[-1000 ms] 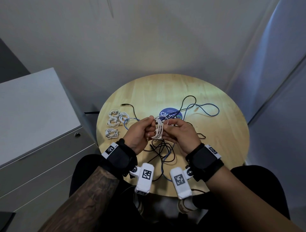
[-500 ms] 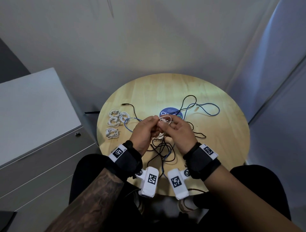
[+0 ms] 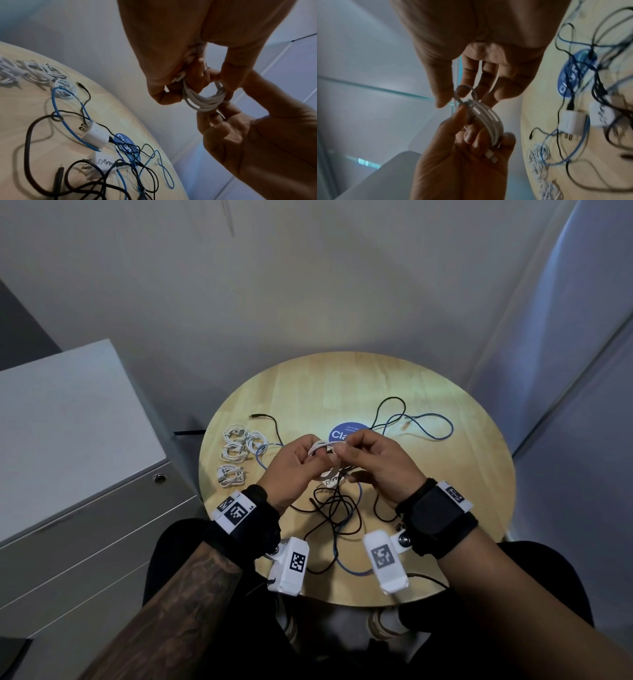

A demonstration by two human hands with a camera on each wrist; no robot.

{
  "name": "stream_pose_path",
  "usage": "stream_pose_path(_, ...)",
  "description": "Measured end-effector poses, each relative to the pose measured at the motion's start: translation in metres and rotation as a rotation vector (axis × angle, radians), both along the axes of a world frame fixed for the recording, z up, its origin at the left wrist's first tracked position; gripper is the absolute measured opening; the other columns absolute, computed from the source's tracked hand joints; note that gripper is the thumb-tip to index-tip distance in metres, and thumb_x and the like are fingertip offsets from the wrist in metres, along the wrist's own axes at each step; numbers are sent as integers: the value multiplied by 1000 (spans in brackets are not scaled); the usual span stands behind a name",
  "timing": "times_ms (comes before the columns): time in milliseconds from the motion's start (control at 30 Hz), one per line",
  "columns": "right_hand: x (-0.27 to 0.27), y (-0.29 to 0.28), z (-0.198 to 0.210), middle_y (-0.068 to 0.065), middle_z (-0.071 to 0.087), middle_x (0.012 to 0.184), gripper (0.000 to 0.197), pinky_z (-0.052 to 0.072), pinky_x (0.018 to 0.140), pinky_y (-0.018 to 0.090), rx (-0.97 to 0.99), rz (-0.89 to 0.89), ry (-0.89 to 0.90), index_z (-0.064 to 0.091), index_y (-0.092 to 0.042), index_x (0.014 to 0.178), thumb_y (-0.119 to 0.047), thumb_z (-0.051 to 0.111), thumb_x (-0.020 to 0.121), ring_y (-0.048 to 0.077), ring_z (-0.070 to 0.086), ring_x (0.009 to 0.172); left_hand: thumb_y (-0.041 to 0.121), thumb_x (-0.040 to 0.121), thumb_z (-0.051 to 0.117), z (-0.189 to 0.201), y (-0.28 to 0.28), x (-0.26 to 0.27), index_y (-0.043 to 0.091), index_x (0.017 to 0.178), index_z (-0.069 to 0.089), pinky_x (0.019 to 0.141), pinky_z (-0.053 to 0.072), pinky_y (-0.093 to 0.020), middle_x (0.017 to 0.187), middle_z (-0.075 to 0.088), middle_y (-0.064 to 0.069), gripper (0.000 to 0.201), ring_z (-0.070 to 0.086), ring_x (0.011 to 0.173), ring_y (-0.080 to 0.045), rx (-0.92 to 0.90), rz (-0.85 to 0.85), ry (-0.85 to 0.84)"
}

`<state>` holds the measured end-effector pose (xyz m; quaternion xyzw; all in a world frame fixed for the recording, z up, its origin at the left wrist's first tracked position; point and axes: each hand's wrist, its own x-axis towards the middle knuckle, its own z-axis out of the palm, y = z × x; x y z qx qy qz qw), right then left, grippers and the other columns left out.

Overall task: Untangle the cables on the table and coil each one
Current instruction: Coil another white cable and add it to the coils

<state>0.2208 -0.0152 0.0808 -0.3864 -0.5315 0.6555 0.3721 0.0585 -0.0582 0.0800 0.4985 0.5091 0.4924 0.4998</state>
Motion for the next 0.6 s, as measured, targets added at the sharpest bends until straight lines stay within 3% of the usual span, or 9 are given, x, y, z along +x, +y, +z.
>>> stream_pose_path(100, 4, 3, 6, 7, 65, 84, 8, 53, 59, 26, 92, 10, -62, 63, -13, 83, -12, 68, 90, 16, 64, 76, -3, 90, 61, 2, 1, -2, 12, 72, 46, 62, 43, -16, 61, 39, -3, 28, 44, 58, -10, -11, 4, 44)
stream_pose_path(267, 4, 7, 4, 15, 60, 77, 17, 52, 64, 36, 182, -48, -54, 62, -13, 77, -6, 77, 81, 24, 57, 69, 0, 89, 65, 4, 2, -1, 11, 74, 48, 67, 47, -19, 54, 34, 11, 26, 43, 57, -9, -15, -79, 57)
stream_pose_path(333, 4, 8, 2, 14, 58, 75, 21, 51, 66, 40, 205, -70, -27, 61, -14, 75, -3, 78, 79, 25, 55, 70, 0, 90, 64, 5, 4, -2, 10, 76, 48, 65, 46, -17, 56, 32, 8, 23, 43, 56, -9, -1, -82, 69)
stream_pose_path(467, 3, 6, 3, 3, 57, 69, 28, 50, 67, 37, 315, -116, -46, 61, -19, 71, 3, 78, 76, 20, 54, 69, 4, 91, 65, 4, 4, -2, 10, 77, 51, 58, 39, -16, 58, 34, 4, 20, 39, 57, -11, -4, -48, 114)
stream_pose_path(533, 2, 4, 6, 2, 59, 71, 22, 50, 68, 31, 401, -129, -101, 64, -17, 79, 0, 78, 77, 13, 55, 69, 10, 90, 67, 3, 3, -2, 9, 78, 52, 59, 35, -23, 63, 42, -6, 19, 39, 63, -18, 13, -39, 86)
stream_pose_path(600, 3, 3, 7, 11, 59, 75, 25, 51, 70, 29, 379, -109, -51, 66, -15, 100, -8, 77, 80, 14, 57, 72, 19, 86, 66, 2, 2, 1, 8, 79, 52, 59, 31, -29, 70, 43, -12, 19, 36, 67, -22, 31, -37, 37)
